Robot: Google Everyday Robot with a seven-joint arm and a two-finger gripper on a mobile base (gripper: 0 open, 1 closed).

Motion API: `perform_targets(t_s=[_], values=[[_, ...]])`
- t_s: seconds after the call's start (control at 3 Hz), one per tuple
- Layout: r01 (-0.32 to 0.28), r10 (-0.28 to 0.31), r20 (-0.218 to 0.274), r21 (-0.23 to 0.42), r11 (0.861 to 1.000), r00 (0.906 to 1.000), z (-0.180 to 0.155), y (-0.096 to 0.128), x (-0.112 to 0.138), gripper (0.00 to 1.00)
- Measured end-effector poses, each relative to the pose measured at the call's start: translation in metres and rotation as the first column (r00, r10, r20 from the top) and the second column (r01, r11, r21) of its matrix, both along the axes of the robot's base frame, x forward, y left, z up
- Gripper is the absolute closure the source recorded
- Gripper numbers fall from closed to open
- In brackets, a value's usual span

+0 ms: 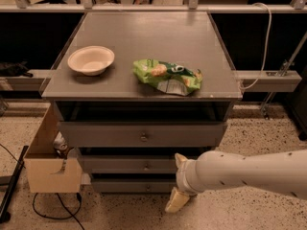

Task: Open middle drawer

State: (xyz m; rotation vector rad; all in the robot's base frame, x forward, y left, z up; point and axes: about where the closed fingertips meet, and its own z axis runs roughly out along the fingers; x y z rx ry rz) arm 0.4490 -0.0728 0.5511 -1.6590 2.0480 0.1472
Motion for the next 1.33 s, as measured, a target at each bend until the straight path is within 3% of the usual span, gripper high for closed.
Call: perform_targets(t_s=[0.33,0.67,1.0,1.33], values=[[-0.05,0.051,-0.03,0.029,0.998,0.9982,-0.023,0.023,0.015,0.0],[-0.073,0.108,-0.128,0.251,0.965,0.9858,-0.044,0.054,0.02,0.0],[0.01,0.058,-0.152,0.413,0.911,0.9866,-0.046,0.013,0.036,0.0],[0.067,-0.004,-0.144,0.435,0.898,0.9896,-0.041,-0.021,0.04,0.0]])
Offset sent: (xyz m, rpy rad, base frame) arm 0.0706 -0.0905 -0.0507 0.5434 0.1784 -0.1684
